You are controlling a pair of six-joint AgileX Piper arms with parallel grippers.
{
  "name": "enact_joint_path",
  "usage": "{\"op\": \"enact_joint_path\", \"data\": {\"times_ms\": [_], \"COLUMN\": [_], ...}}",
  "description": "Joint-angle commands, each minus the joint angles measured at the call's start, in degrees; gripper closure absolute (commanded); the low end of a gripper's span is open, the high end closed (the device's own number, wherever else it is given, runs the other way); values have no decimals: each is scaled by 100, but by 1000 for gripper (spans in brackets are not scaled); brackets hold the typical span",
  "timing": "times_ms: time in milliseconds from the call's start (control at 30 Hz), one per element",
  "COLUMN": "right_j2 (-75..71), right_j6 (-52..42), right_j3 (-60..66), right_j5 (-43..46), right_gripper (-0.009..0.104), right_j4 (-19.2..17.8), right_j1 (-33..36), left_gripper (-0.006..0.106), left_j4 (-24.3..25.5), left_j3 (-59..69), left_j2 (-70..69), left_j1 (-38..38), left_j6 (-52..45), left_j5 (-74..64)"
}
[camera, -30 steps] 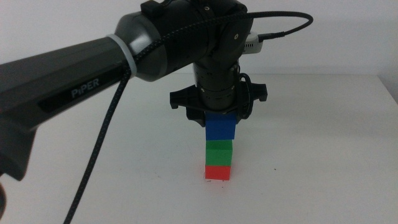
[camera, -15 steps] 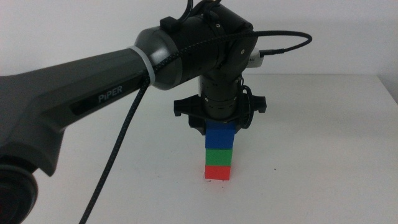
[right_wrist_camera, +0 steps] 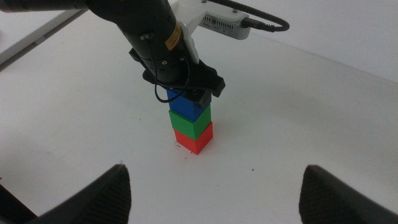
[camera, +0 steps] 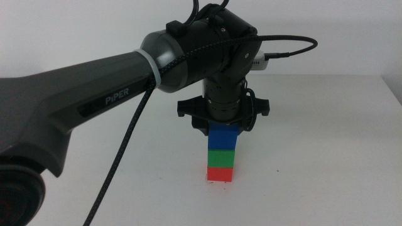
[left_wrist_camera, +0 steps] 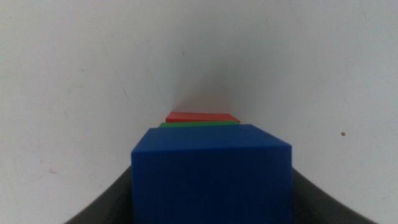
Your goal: Stack red cubes first, then green, then blue cubes in a specific spot.
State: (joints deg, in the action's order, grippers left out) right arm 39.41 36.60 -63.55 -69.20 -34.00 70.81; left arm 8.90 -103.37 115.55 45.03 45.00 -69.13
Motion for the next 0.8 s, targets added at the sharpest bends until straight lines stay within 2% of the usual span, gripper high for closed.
{"op": "enact_joint_path", "data": {"times_ms": [0,167,200,533,633,700,767], "right_j2": [-31,-31,-31,-31,-31,-31,-31], "right_j6": [-45,-45,-45,-45,-45,-45,-45], "right_j3": [24,24,24,24,24,24,24], "right_j5": [23,23,23,23,23,23,23], "right_gripper": [7,7,7,7,7,7,7], "right_j4": [-34,-34,-34,-34,-34,-34,-34], "right_j1": [12,12,12,12,12,12,12], "left_gripper": [41,8,7,7,7,7,7], "left_j4": [107,173,183,-35,398,876,1116], "left_j3": [-17,-17,-31,-661,-620,-508,-335], "left_j2": [57,45,22,-1298,-1982,-2465,-2908], "left_j1": [3,3,3,3,3,3,-47], "left_j6": [-33,-245,-316,-1679,-1718,-2094,-2510], "left_j5": [-83,-83,-83,-83,-83,-83,-83]}}
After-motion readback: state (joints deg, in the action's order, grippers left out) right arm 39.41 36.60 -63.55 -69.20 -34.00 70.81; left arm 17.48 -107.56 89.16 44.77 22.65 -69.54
